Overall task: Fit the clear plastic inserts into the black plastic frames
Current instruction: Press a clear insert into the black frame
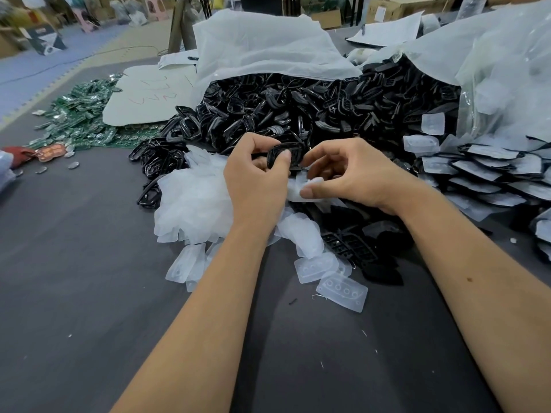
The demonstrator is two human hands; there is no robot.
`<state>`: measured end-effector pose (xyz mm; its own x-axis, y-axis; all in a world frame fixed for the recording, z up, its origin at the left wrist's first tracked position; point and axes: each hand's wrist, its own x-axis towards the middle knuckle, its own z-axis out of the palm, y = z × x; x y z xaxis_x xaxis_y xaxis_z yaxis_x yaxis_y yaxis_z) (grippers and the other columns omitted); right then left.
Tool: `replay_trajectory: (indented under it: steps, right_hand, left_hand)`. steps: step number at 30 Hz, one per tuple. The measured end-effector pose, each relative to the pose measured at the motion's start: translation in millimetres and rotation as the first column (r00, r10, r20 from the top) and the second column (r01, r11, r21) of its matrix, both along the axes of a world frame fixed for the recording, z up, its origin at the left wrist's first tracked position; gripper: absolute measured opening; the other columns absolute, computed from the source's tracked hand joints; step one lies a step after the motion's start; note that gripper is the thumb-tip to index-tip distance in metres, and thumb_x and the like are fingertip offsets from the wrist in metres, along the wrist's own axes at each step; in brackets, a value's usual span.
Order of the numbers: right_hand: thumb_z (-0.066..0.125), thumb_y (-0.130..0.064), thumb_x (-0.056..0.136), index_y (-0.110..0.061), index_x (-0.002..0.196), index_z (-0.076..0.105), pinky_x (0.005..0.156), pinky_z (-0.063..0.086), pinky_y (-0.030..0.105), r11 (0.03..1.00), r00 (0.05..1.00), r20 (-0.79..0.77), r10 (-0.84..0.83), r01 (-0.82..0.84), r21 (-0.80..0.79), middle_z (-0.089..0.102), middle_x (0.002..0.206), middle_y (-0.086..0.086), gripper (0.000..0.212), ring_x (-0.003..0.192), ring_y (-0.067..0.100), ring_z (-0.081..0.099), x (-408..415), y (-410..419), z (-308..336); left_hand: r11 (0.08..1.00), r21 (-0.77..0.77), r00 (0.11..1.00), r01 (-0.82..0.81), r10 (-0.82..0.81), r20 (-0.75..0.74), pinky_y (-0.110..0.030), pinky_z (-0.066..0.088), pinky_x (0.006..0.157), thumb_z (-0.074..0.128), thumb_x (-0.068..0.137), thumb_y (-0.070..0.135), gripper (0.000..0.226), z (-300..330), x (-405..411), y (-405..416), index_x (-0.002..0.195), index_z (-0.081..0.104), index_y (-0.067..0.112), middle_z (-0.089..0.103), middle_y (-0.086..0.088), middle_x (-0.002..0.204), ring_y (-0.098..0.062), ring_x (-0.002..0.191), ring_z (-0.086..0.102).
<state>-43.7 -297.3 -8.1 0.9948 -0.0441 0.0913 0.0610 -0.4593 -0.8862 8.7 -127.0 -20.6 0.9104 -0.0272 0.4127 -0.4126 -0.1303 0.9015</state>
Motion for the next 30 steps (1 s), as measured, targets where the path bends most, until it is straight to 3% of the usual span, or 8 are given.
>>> replay_trajectory:
  steps: [4,6,11,18,20,24,27,30]
  right_hand:
    - [0.091,-0.058,0.064,-0.031,0.107,0.077,0.086,0.06,0.033,1.0,1.0,-0.003,0.019,-0.019,0.022,0.077,0.098,0.001,0.052,0.092,0.022,0.074,-0.5,-1.9,0.0]
    - [0.083,-0.058,0.08,-0.026,0.104,0.078,0.074,0.057,0.032,0.999,0.999,0.038,0.003,-0.005,0.042,0.077,0.093,0.002,0.04,0.081,0.019,0.072,1.0,-0.6,-0.6]
    - [0.05,-0.05,0.107,-0.005,0.102,0.077,0.056,0.05,0.025,0.975,1.0,0.014,-0.018,0.014,0.221,0.073,0.083,0.011,0.053,0.07,0.021,0.064,5.3,-0.3,0.0]
    - [0.079,-0.026,0.093,-0.021,0.097,0.078,0.064,0.053,0.018,0.999,0.997,0.07,-0.028,0.027,0.024,0.077,0.08,0.001,0.007,0.069,0.008,0.068,4.2,2.4,-2.5]
    - [0.084,-0.021,0.087,-0.027,0.1,0.078,0.075,0.057,0.022,0.999,0.996,0.087,-0.017,0.02,-0.041,0.076,0.082,0.0,0.016,0.073,0.009,0.069,4.3,4.7,-3.5]
    - [0.08,-0.006,0.086,-0.03,0.113,0.074,0.077,0.056,0.029,0.997,0.997,0.077,-0.009,0.014,-0.071,0.07,0.079,0.0,0.036,0.068,0.011,0.062,4.2,9.5,-2.4]
    - [0.068,-0.002,0.09,-0.029,0.104,0.079,0.065,0.052,0.021,0.997,0.995,0.085,-0.062,0.064,-0.029,0.069,0.074,-0.005,0.033,0.065,0.009,0.059,4.9,8.4,-0.5]
    - [0.071,-0.009,0.093,-0.023,0.091,0.081,0.056,0.044,0.019,0.99,0.989,0.086,-0.119,0.112,0.081,0.063,0.073,-0.003,0.018,0.067,0.012,0.053,5.1,7.0,-1.0]
  left_hand:
    - [0.999,-0.013,0.999,-0.034,0.034,-0.001,-0.052,0.058,0.074,0.076,0.089,0.01,0.015,1.5,-1.0,0.1,0.09,0.064,0.02,0.069,0.0,0.088,-0.037,0.076,0.066]
    - [0.999,-0.015,0.999,-0.043,0.043,0.001,-0.051,0.058,0.073,0.076,0.089,0.009,0.014,2.0,-1.8,0.1,0.09,0.065,0.017,0.067,0.004,0.086,-0.035,0.076,0.065]
    - [0.998,-0.02,0.999,-0.053,0.053,0.0,-0.048,0.058,0.077,0.076,0.088,0.008,0.011,2.1,-1.9,-0.2,0.092,0.067,0.012,0.069,0.002,0.089,-0.032,0.079,0.066]
    - [0.998,-0.025,0.998,-0.056,0.056,-0.004,-0.05,0.057,0.076,0.075,0.089,0.008,0.011,2.9,-2.6,0.0,0.093,0.066,0.012,0.069,-0.004,0.09,-0.037,0.079,0.067]
    - [0.998,-0.022,0.998,-0.065,0.065,0.004,-0.048,0.057,0.076,0.074,0.089,0.007,0.011,3.6,-3.4,-0.1,0.093,0.066,0.012,0.069,-0.005,0.09,-0.036,0.077,0.066]
    - [0.994,-0.05,0.995,-0.097,0.097,0.001,-0.046,0.056,0.078,0.074,0.089,0.006,0.012,4.5,-4.1,0.4,0.092,0.065,0.013,0.069,-0.008,0.091,-0.034,0.079,0.064]
    - [0.991,-0.061,0.993,-0.117,0.117,-0.001,-0.05,0.056,0.078,0.073,0.09,0.008,0.012,4.1,-3.7,0.8,0.093,0.064,0.015,0.069,-0.01,0.093,-0.035,0.081,0.066]
    - [0.991,-0.058,0.993,-0.118,0.118,-0.003,-0.051,0.056,0.077,0.073,0.09,0.009,0.012,3.3,-3.1,0.9,0.093,0.064,0.016,0.069,-0.01,0.094,-0.036,0.08,0.066]
